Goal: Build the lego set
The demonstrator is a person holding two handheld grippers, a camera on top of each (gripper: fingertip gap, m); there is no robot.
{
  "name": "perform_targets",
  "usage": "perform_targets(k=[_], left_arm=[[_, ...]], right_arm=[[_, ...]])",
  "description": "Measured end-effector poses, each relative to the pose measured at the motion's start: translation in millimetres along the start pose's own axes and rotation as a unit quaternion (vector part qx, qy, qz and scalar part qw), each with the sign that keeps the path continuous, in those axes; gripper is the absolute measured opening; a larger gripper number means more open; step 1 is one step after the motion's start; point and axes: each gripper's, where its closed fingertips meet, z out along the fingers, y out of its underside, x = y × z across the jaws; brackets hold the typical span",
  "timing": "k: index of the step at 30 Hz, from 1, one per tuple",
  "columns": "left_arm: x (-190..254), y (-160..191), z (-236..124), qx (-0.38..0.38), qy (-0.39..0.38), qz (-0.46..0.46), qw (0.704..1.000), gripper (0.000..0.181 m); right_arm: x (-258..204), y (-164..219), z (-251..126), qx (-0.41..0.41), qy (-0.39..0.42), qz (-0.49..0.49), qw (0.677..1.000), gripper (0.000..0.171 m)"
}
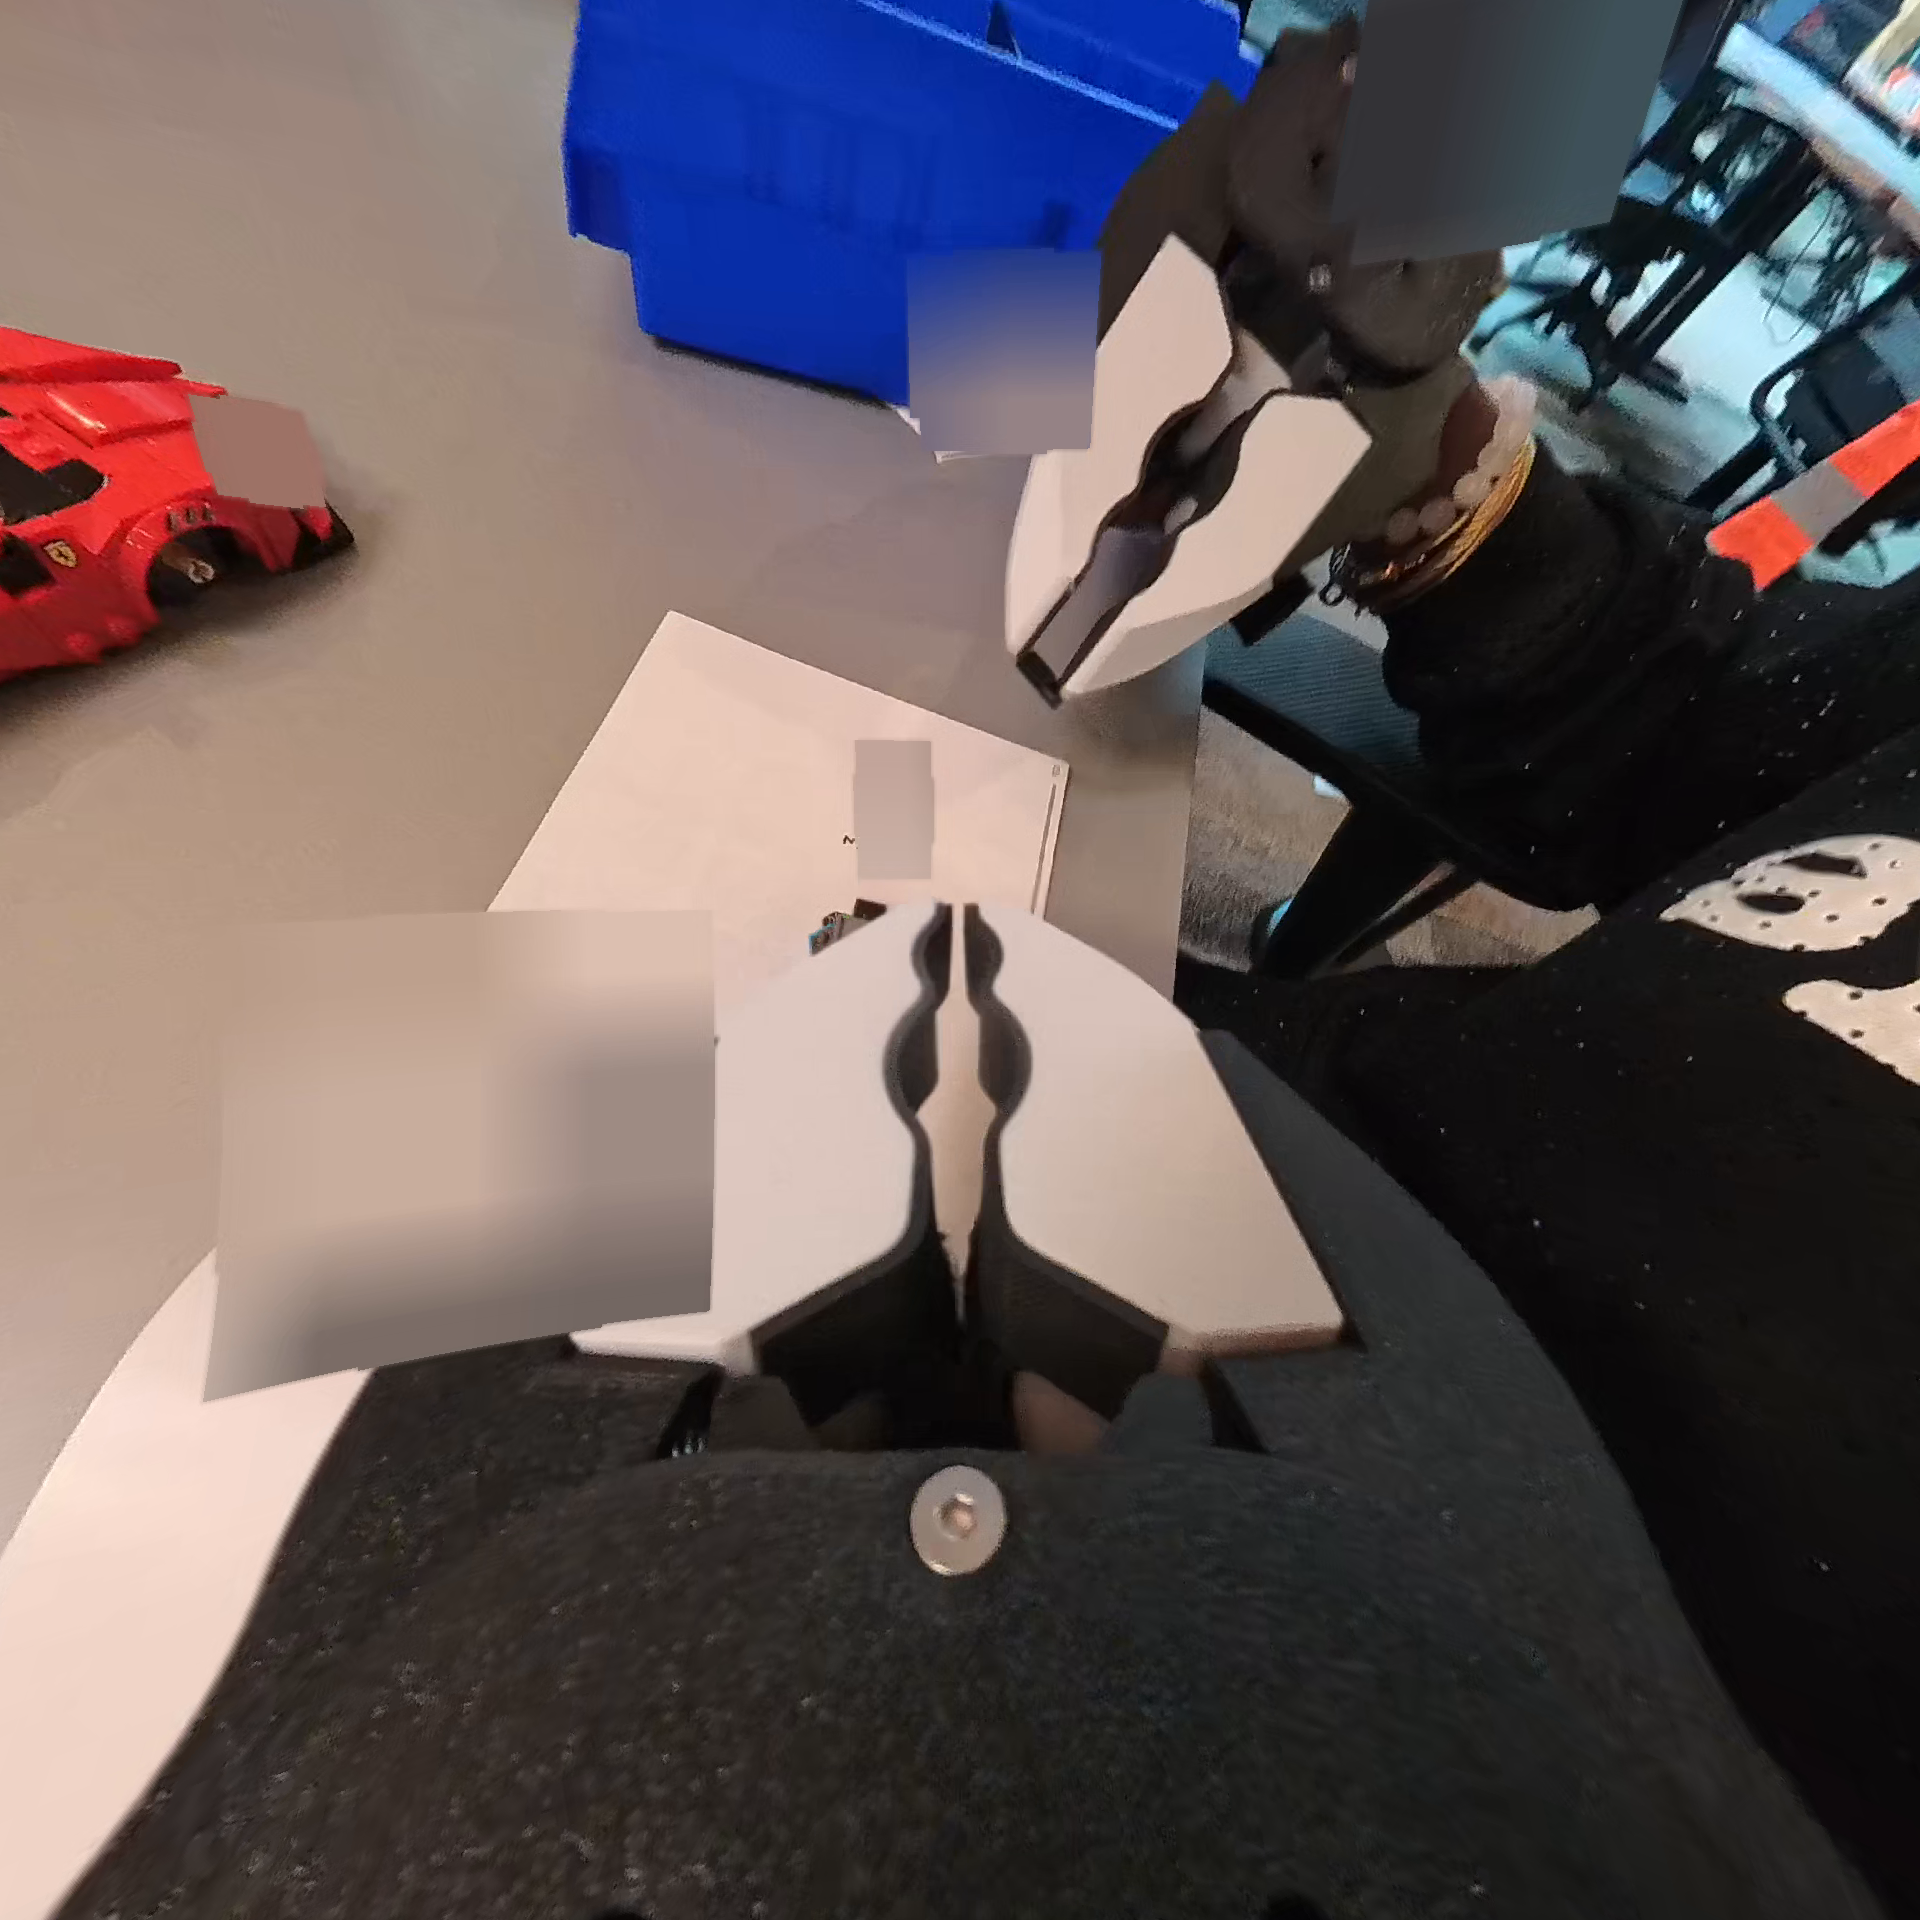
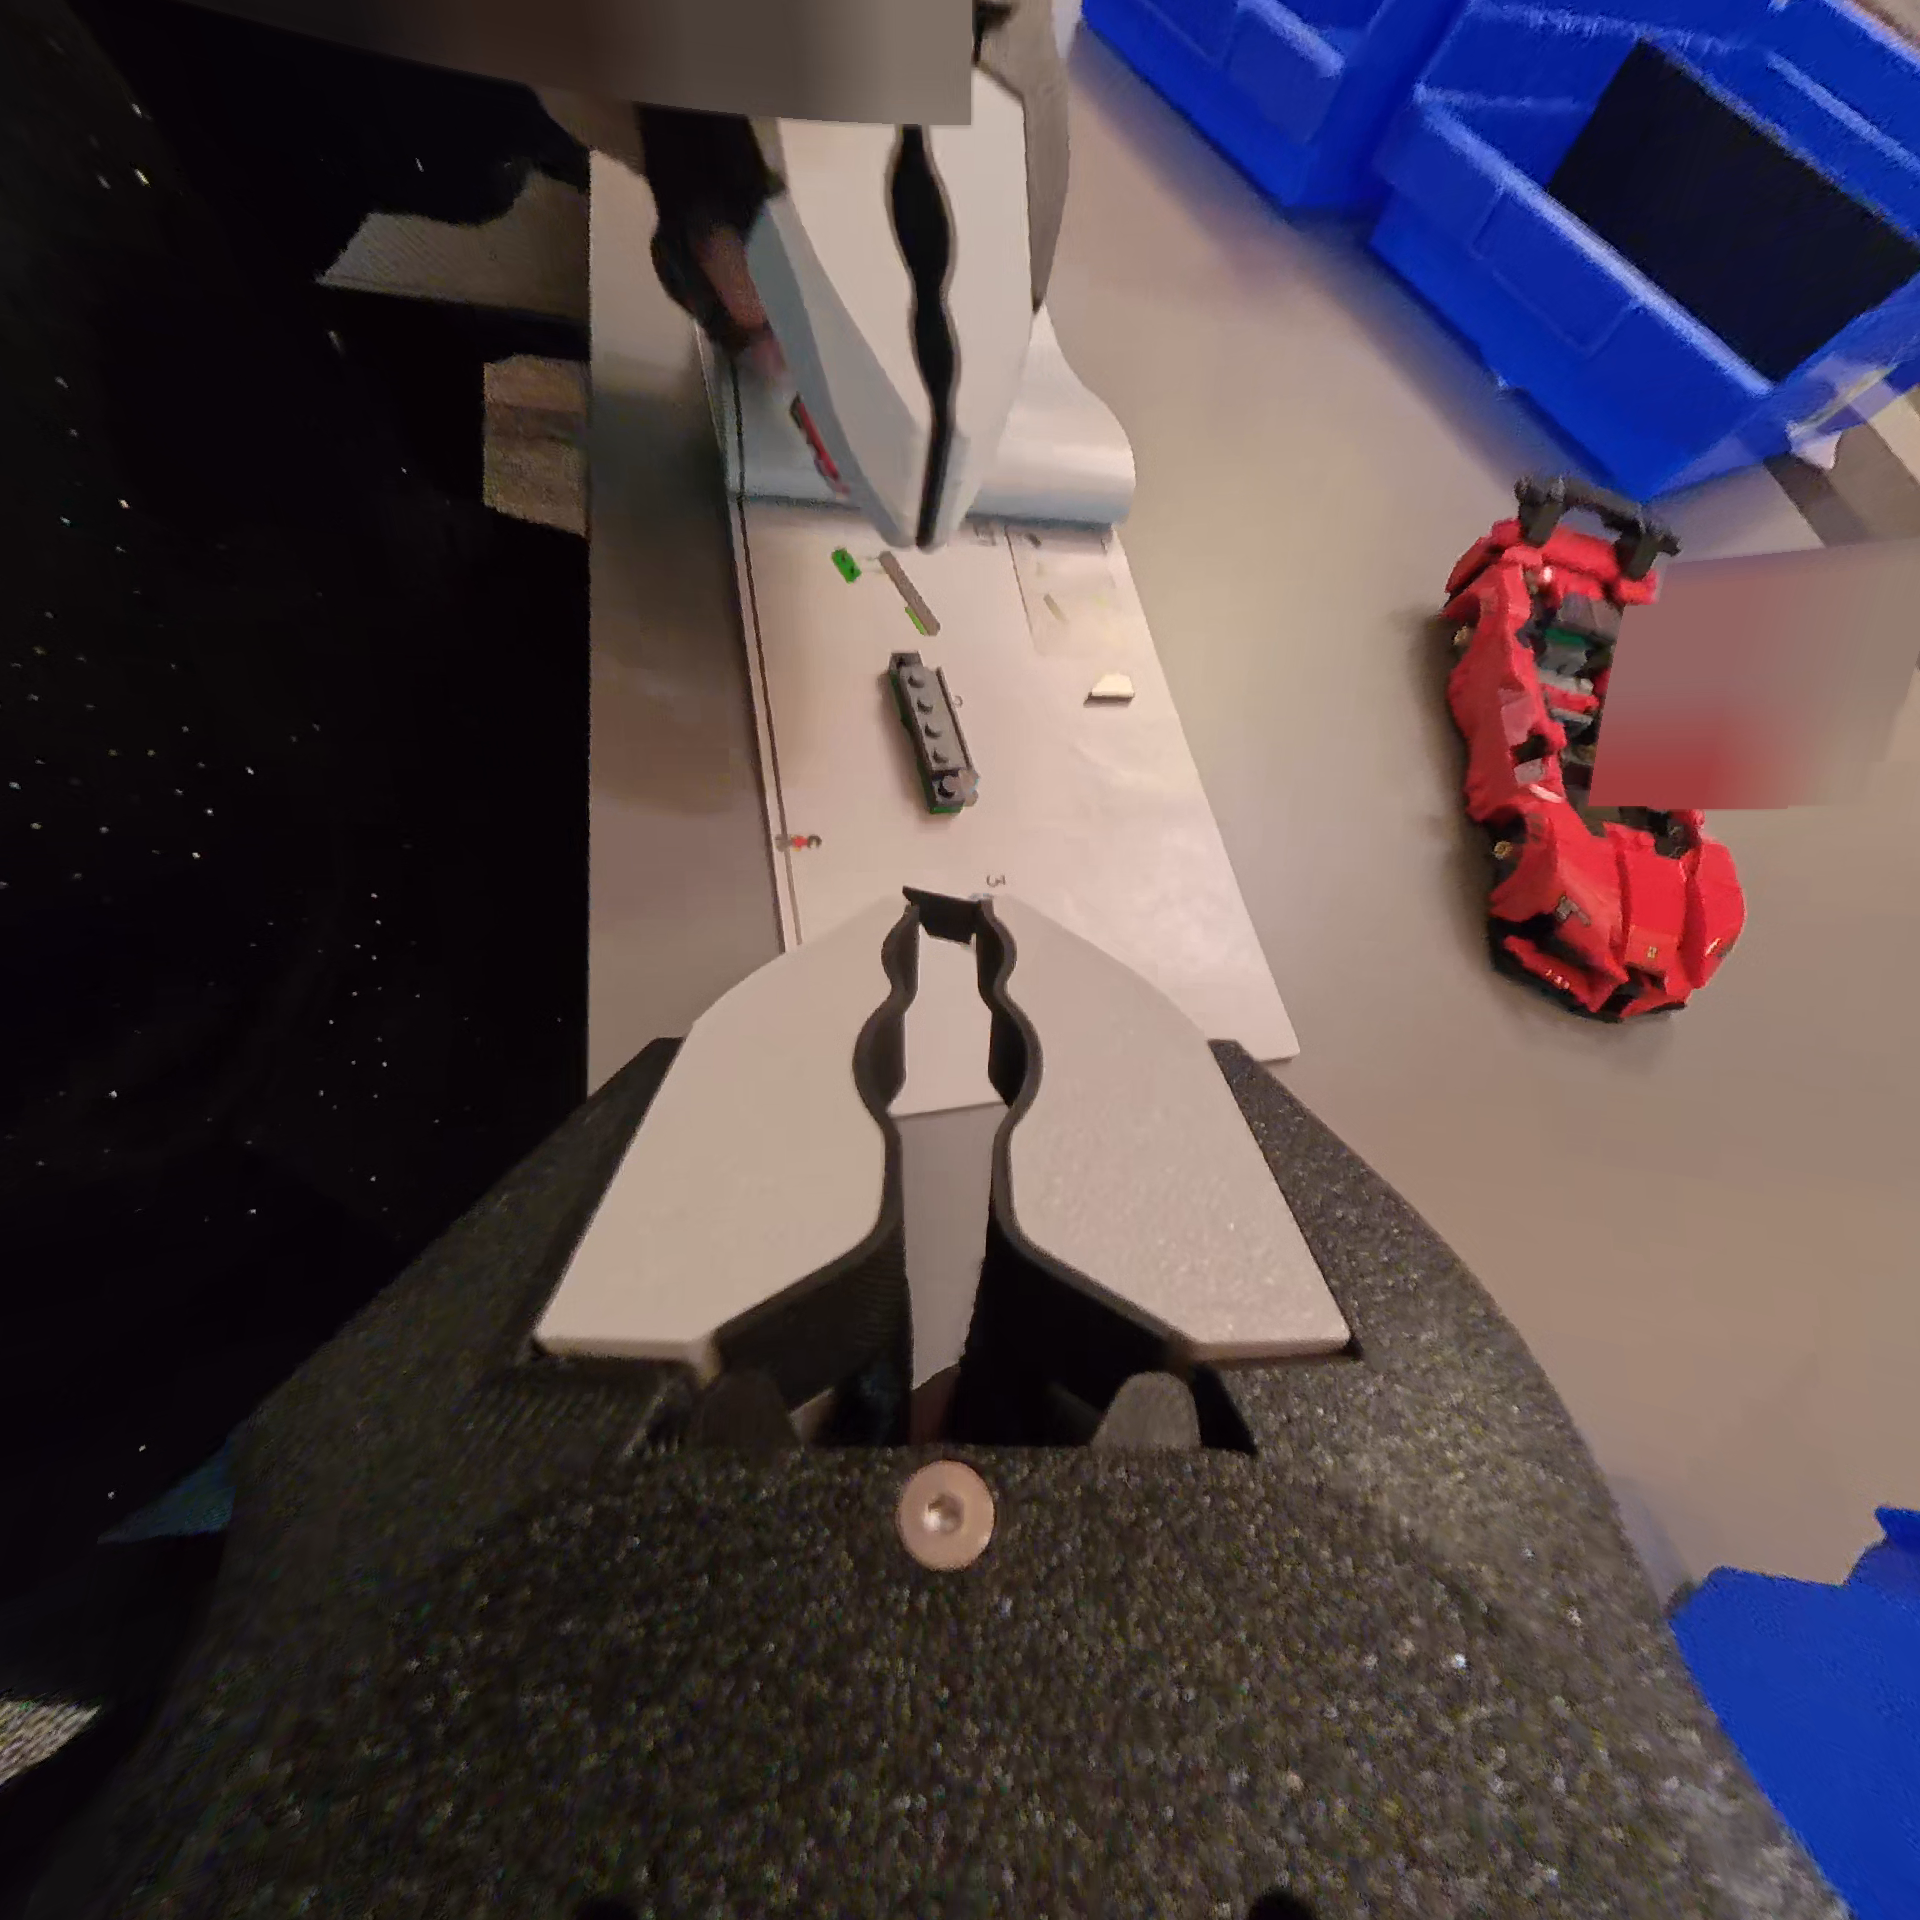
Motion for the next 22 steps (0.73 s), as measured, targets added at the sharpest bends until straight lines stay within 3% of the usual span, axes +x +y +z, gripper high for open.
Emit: perform_targets(k=[4, 9, 18, 22], left_arm=[[-1, -6, 1, 0.026, 0.003, -0.019, 0.999, 0.001], [18, -20, 8, 0.061, 0.08, -0.073, 0.992, 0.006], [16, -24, -1, 0.067, 0.126, -0.115, 0.983, 0.012], [27, -24, -2, 0.066, 0.189, -0.151, 0.968, 0.015]], right_arm=[[1, -18, 3, 0.023, -0.007, -0.025, 0.999, 0.011], [-5, -39, 9, 0.037, -0.034, -0.066, 0.997, 0.011], [-9, -60, 20, 0.014, -0.078, -0.136, 0.988, 0.012], [-13, -69, 28, -0.007, -0.105, -0.188, 0.977, 0.011]])
